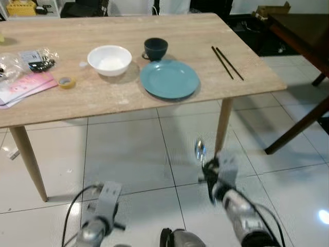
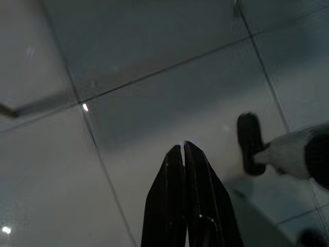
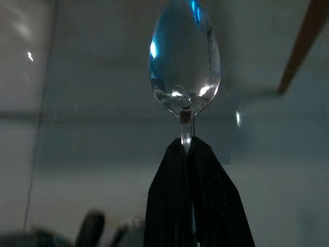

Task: Setting the table

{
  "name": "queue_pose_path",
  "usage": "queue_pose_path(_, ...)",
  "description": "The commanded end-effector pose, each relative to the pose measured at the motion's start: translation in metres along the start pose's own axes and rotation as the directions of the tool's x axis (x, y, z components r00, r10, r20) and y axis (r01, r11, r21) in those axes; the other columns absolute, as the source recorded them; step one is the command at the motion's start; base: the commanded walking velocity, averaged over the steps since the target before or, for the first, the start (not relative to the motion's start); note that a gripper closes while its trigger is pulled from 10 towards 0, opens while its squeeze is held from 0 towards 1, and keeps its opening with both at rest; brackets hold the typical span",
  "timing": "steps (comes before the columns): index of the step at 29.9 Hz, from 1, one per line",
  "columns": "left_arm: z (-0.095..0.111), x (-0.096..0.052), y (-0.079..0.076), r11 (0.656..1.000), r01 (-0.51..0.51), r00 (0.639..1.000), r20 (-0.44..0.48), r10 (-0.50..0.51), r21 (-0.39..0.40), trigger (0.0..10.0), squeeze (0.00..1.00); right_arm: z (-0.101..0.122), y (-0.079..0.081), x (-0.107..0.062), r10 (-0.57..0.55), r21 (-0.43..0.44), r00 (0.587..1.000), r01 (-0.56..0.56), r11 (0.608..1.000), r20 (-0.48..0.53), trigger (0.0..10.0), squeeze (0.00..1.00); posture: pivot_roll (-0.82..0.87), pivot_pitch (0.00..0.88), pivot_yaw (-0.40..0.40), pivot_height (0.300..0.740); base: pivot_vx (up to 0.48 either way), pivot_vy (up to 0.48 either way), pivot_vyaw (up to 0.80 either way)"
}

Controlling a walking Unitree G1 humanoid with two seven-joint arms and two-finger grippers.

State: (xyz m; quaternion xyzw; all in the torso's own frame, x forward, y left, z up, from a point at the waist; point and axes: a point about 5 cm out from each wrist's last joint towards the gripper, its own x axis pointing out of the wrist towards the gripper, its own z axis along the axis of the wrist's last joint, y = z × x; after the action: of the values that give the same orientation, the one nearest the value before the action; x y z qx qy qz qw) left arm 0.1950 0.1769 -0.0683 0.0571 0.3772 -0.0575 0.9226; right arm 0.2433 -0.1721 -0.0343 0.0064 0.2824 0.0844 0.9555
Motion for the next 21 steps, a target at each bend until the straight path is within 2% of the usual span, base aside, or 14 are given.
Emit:
queue_pose_path(1,0.01,0.002,0.001,0.999,-0.026,0.999,0.04,0.028,-0.046,10.0,0.0,-0.011,-0.004,-0.003,-0.066,0.058,0.997,0.068,0.996,-0.042,10.0,0.0,0.03,0.04,-0.013,0.74,0.0,0.0,0.0)
queue_pose_path(3,0.017,0.004,0.003,0.998,-0.03,0.997,0.069,0.033,-0.046,10.0,0.0,-0.013,-0.003,-0.004,-0.084,0.083,0.996,0.087,0.993,-0.044,10.0,0.0,0.03,0.041,-0.008,0.74,0.0,0.0,0.0)
queue_pose_path(7,0.035,0.008,0.004,0.998,-0.029,0.991,0.129,0.036,-0.054,10.0,0.0,-0.006,0.001,-0.001,-0.066,0.076,0.998,0.065,0.995,0.002,10.0,0.0,0.04,0.048,-0.005,0.74,0.0,0.0,0.0)
queue_pose_path(8,0.042,0.009,0.004,0.998,-0.019,0.985,0.168,0.03,-0.063,10.0,0.0,0.003,0.004,0.001,-0.034,0.063,0.998,0.031,0.998,0.052,10.0,0.0,0.04,0.051,-0.003,0.74,0.0,0.0,0.0)
queue_pose_path(10,0.047,0.009,0.004,0.998,-0.014,0.981,0.194,0.027,-0.069,10.0,0.0,0.009,0.006,0.002,-0.013,0.05,0.996,0.008,0.999,0.085,10.0,0.0,0.04,0.052,-0.002,0.74,0.0,0.0,0.0)
queue_pose_path(11,0.053,0.009,0.004,0.997,0.002,0.972,0.233,0.015,-0.075,10.0,0.0,0.02,0.011,0.004,0.035,0.035,0.989,-0.04,0.999,0.145,10.0,0.0,0.05,0.056,0.002,0.74,0.0,0.0,0.0)
queue_pose_path(12,0.061,0.008,0.002,0.997,0.041,0.958,0.285,-0.02,-0.068,10.0,0.0,0.037,0.016,0.004,0.093,0.003,0.97,-0.096,0.995,0.223,10.0,0.0,0.05,0.056,0.0,0.74,0.0,0.0,0.0)
queue_pose_path(14,0.07,0.005,-0.001,0.994,0.101,0.935,0.345,-0.079,-0.046,10.0,0.0,0.058,0.021,0.003,0.16,-0.035,0.936,-0.157,0.987,0.313,10.0,0.0,0.05,0.061,-0.005,0.74,0.0,0.0,0.0)
queue_pose_path(15,0.077,0.001,-0.007,0.984,0.175,0.908,0.388,-0.157,-0.01,10.0,0.0,0.08,0.021,0.0,0.189,-0.032,0.901,-0.191,0.981,0.39,10.0,0.0,0.06,0.064,-0.015,0.74,0.0,0.0,0.0)
queue_pose_path(16,0.077,0.001,-0.007,0.984,0.175,0.908,0.388,-0.157,-0.01,10.0,0.0,0.08,0.021,0.0,0.189,-0.032,0.901,-0.191,0.981,0.39,10.0,0.0,0.06,0.064,-0.015,0.74,0.0,0.0,0.0)
queue_pose_path(18,0.081,-0.003,-0.012,0.968,0.237,0.881,0.403,-0.248,0.079,10.0,0.0,0.115,0.02,-0.007,0.211,-0.03,0.841,-0.226,0.974,0.499,10.0,0.0,0.06,0.065,-0.022,0.74,0.0,0.0,0.0)
queue_pose_path(20,0.081,-0.003,-0.012,0.968,0.237,0.881,0.403,-0.248,0.079,10.0,0.0,0.115,0.02,-0.007,0.211,-0.03,0.841,-0.226,0.974,0.499,10.0,0.0,0.06,0.065,-0.022,0.74,0.0,0.0,0.0)
queue_pose_path(21,0.082,-0.003,-0.012,0.965,0.239,0.879,0.4,-0.261,0.106,10.0,0.0,0.14,0.017,-0.011,0.201,-0.034,0.799,-0.221,0.975,0.567,10.0,0.0,0.06,0.066,-0.026,0.74,0.0,0.0,0.0)
